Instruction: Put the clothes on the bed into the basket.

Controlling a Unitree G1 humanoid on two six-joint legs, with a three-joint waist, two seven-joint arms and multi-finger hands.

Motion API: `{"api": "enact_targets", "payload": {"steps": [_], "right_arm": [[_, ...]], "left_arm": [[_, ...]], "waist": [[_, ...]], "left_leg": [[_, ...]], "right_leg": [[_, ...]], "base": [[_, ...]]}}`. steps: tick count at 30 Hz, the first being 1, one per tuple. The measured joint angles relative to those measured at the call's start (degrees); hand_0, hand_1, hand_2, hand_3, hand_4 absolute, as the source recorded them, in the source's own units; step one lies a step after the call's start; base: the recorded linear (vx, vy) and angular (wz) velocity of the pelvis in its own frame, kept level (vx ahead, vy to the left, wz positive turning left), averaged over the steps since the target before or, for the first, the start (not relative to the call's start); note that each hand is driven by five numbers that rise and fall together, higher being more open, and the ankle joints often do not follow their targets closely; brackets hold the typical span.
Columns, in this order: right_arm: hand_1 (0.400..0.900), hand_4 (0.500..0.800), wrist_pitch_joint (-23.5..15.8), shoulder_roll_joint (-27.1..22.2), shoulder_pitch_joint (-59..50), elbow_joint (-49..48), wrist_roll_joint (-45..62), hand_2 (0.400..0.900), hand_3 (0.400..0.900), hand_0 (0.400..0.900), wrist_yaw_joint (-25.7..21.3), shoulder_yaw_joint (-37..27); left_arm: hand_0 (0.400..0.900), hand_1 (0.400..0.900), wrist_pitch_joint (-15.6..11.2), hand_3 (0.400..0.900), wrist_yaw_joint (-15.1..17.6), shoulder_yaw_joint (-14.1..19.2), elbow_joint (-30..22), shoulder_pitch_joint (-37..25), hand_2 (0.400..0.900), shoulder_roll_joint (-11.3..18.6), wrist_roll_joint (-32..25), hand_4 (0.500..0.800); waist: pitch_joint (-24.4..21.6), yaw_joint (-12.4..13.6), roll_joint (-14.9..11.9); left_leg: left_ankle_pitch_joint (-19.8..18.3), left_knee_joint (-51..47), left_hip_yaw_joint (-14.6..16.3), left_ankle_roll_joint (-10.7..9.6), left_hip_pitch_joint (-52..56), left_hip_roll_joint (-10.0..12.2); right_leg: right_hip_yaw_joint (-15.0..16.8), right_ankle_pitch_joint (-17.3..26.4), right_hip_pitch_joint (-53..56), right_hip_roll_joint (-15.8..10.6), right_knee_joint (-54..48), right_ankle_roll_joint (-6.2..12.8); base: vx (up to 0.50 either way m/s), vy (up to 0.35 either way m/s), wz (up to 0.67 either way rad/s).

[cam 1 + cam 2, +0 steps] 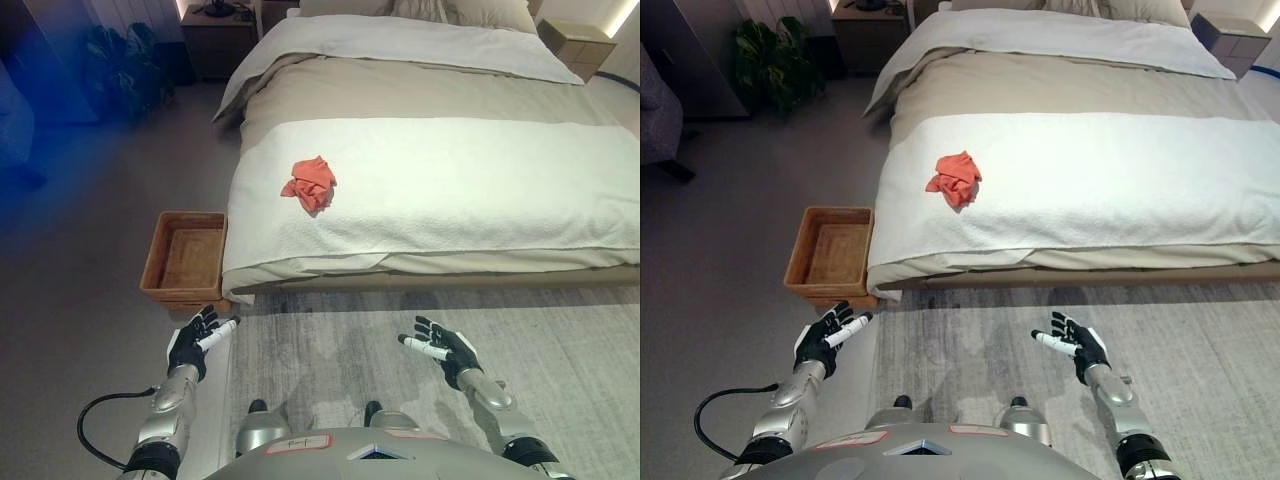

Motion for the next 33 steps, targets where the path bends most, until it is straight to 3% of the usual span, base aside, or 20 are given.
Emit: {"api": "enact_targets", "payload": {"steps": [20, 33], "right_arm": [[0.9, 0.8, 0.0, 0.0, 0.0, 0.0, 0.0, 0.9, 0.9, 0.9, 0.0, 0.0], [0.9, 0.8, 0.0, 0.0, -0.1, 0.0, 0.0, 0.9, 0.9, 0.9, 0.0, 0.0]], "left_arm": [[0.9, 0.9, 0.0, 0.9, 0.3, 0.0, 0.0, 0.0, 0.9, 0.0, 0.0, 0.8], [0.9, 0.9, 0.0, 0.9, 0.3, -0.1, 0.0, -0.1, 0.9, 0.1, 0.0, 0.8]], "waist": [[0.1, 0.0, -0.1], [1.0, 0.0, -1.7]], "left_leg": [[0.0, 0.0, 0.0, 0.0, 0.0, 0.0], [0.0, 0.0, 0.1, 0.0, -0.7, -0.3]], "right_leg": [[0.0, 0.0, -0.1, 0.0, 0.1, 0.0], [0.2, 0.2, -0.9, -0.2, 0.2, -0.19]], "base": [[0.0, 0.0, 0.0], [0.0, 0.03, -0.02]]}}
